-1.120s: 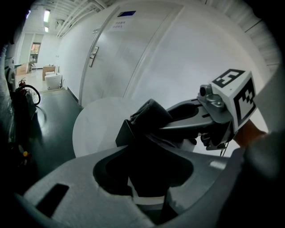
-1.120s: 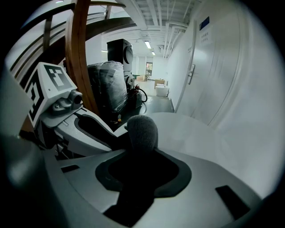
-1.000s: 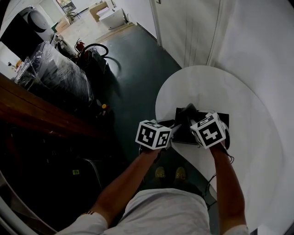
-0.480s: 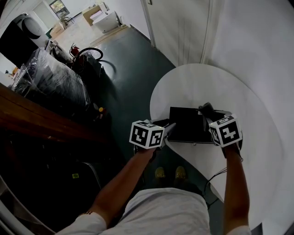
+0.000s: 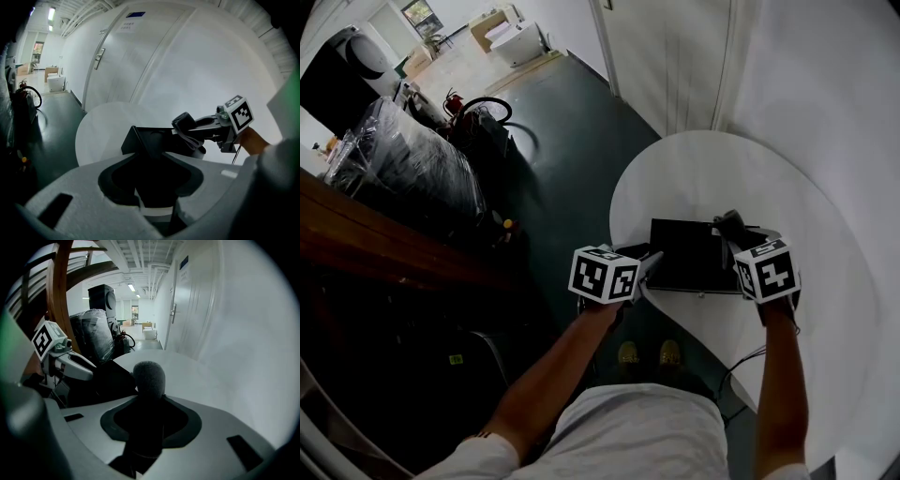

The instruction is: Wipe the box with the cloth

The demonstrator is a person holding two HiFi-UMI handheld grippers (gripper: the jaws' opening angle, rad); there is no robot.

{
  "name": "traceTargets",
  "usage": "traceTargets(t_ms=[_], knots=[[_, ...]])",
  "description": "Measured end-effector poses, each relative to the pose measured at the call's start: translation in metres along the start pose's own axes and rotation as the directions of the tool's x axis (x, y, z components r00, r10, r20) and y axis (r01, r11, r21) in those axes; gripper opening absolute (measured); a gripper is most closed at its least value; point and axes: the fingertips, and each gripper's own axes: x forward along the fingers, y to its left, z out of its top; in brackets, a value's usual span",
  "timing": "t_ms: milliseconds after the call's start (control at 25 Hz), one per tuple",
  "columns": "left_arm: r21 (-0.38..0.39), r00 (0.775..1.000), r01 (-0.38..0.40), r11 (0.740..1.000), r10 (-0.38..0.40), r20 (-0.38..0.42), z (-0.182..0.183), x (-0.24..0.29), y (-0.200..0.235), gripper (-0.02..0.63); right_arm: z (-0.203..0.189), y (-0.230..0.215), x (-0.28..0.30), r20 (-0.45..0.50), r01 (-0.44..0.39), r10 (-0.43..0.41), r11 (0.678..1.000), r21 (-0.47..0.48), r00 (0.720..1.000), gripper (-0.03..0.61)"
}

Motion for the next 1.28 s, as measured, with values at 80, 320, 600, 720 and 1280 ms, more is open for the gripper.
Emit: traceTargets(t_ms=[80, 320, 600, 720, 1280], knots=[[-0.003, 1.000, 0.002, 1.000, -0.002, 0.001, 0.000, 0.000, 0.000, 0.152, 0.000, -0.002, 0.000, 0.002, 0.006, -0.006, 1.000, 0.019, 1.000, 0.109], [-0.005, 1.000, 0.008, 1.000, -0.008, 0.005, 0.001, -0.001, -0.001, 0.152, 0.001, -0.006, -0.010, 0.015, 0.013, -0.014, 0.998, 0.061, 1.000, 0.109], [-0.007, 1.000, 0.012, 1.000, -0.012, 0.009, 0.001, 0.000, -0.001, 0.153, 0.000, -0.011, -0.018, 0.007, 0.066, -0.066, 0.998, 0.013, 0.998, 0.109], [-0.008, 1.000, 0.016, 1.000, -0.016, 0.008, 0.000, 0.001, 0.000, 0.153, -0.002, -0.018, -0.022, 0.004, 0.094, -0.094, 0.996, 0.014, 0.996, 0.109], [-0.004, 1.000, 0.023, 1.000, -0.023, 0.011, 0.002, -0.001, -0.001, 0.155, 0.020, 0.019, -0.036, 0.083, 0.020, -0.023, 0.999, 0.039, 0.996, 0.109]])
